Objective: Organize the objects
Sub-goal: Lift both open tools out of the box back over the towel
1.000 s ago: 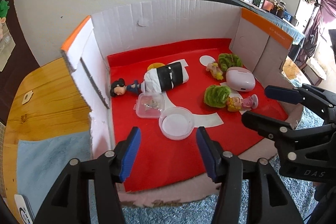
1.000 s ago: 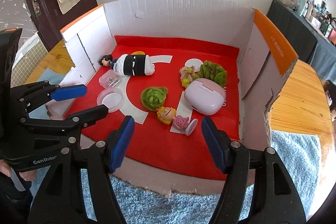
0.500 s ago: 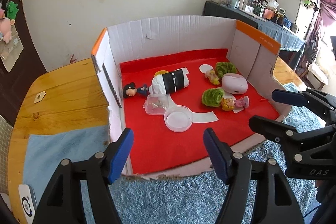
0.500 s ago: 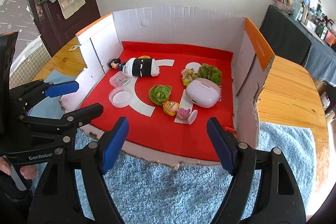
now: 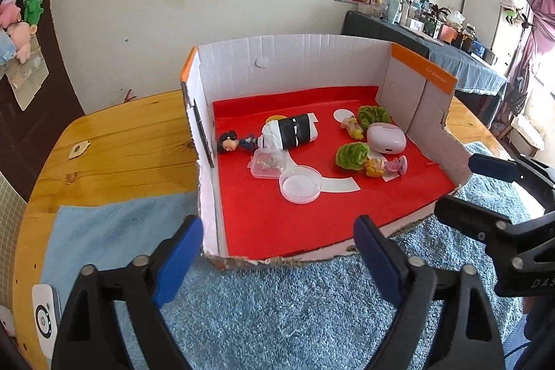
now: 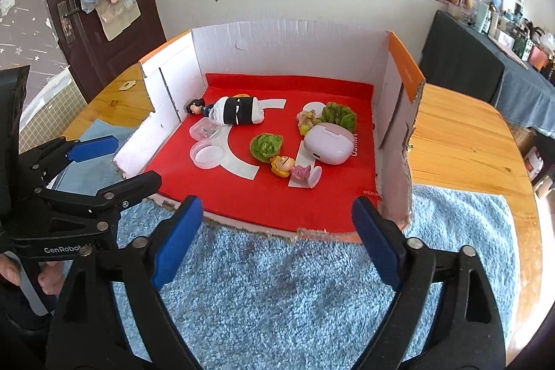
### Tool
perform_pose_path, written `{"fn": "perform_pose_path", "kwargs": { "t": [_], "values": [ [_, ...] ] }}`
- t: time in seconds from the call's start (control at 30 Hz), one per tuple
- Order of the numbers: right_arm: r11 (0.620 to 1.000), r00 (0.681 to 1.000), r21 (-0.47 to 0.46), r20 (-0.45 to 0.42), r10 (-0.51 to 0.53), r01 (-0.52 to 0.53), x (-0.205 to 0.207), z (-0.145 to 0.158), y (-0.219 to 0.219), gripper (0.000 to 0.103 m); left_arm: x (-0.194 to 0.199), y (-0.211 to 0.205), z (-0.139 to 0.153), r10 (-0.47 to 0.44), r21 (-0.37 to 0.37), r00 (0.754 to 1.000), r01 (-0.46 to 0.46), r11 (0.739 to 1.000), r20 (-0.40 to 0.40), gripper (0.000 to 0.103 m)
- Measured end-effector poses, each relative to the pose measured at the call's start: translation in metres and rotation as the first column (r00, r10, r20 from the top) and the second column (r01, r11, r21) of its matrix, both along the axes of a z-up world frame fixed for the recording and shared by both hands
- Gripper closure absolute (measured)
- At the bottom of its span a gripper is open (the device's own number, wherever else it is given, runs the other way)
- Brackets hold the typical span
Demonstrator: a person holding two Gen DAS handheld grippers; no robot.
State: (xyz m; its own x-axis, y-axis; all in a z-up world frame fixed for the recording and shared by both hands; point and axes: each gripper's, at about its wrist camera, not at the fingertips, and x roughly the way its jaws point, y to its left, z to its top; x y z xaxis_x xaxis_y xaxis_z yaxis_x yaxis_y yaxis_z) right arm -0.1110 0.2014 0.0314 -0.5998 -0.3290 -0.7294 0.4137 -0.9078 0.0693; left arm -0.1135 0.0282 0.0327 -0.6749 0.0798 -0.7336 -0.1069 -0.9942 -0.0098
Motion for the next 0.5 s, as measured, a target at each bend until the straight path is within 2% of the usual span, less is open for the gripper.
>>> {"fn": "perform_pose_path", "kwargs": {
  "t": [0.13, 0.17, 0.5],
  "values": [
    [1.000, 1.000, -0.008, -0.007, -0.009, 0.009, 0.008, 0.002, 0.004, 0.012, 0.008, 0.000, 0.002, 0.006, 0.001, 1.000, -0.006, 1.000, -0.014, 0.005],
    [1.000, 1.000, -0.010, -0.008, -0.011, 0.011, 0.009, 0.002, 0.005, 0.012, 0.010, -0.001, 0.002, 0.007, 0.002, 1.000, -0.007, 1.000, -0.015, 0.001],
    [0.999, 0.999, -0.026, -0.006, -0.046, 0.046, 0.026, -0.001, 0.014, 0.006, 0.029, 0.002, -0.007, 0.004, 0.004, 1.000, -0.004, 1.000, 0.002, 0.000]
  ]
}}
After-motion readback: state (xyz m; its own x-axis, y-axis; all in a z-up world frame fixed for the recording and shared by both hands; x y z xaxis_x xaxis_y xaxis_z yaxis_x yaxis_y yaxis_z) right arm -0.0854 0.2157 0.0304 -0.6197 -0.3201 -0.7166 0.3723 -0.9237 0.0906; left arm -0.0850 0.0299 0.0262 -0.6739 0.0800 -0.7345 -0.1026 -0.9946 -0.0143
